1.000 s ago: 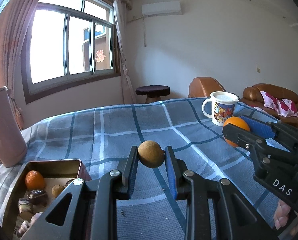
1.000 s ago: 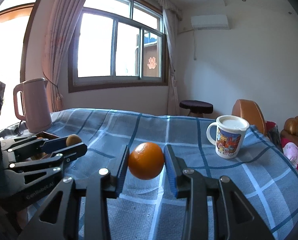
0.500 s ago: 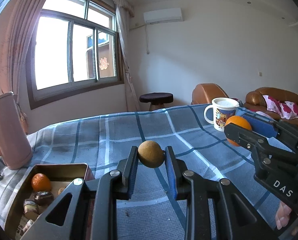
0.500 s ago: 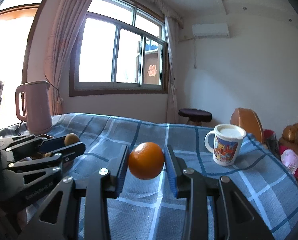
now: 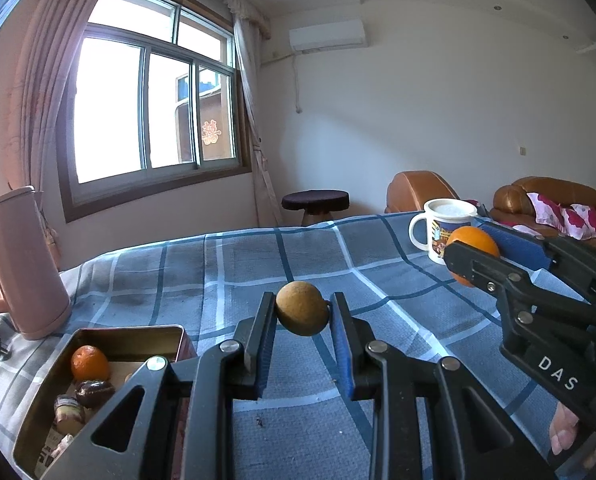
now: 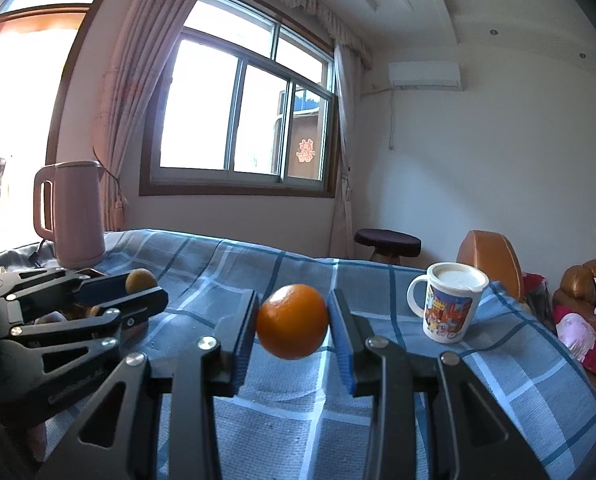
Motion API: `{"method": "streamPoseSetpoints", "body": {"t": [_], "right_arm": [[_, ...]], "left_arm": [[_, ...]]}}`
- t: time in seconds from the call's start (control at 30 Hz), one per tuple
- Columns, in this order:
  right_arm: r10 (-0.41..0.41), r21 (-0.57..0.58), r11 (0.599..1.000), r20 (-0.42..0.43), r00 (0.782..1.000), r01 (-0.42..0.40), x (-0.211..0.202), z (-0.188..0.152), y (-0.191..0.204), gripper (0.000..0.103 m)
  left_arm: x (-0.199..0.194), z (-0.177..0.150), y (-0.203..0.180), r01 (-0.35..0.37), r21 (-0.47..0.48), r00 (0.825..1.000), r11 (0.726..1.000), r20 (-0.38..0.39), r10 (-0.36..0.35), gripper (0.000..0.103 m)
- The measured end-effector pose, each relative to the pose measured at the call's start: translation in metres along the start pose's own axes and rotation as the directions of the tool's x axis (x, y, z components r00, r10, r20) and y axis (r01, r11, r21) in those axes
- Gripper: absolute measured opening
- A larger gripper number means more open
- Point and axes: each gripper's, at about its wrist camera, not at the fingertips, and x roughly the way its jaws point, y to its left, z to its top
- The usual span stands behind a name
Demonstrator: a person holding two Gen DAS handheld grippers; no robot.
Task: Organize fruits
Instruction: 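Lift the orange in the right tool and the brown fruit in the left tool, then carry the orange and the small brown fruit over the tin tray with both tools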
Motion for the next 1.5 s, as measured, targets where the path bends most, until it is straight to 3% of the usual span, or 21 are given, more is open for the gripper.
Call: {"method": "streamPoseSetpoints", "body": {"t": [0.77,1.5], "right_arm": [[0.058,-0.012,0.998,-0.015,0.998,-0.058,0.007,0.002,0.027,0.038],[0.137,-0.055,0.989,-0.023,0.99,-0.138,0.01,0.01,0.072,0.038]], "left_arm": [[-0.009,-0.003,0.014,-0.006,-0.02,1.0,1.0,-0.013,0.006,0.028],[-0.024,-0.012,0.055,-0.046,-0.081,0.999,0.996,-0.026,0.044,0.028]]}}
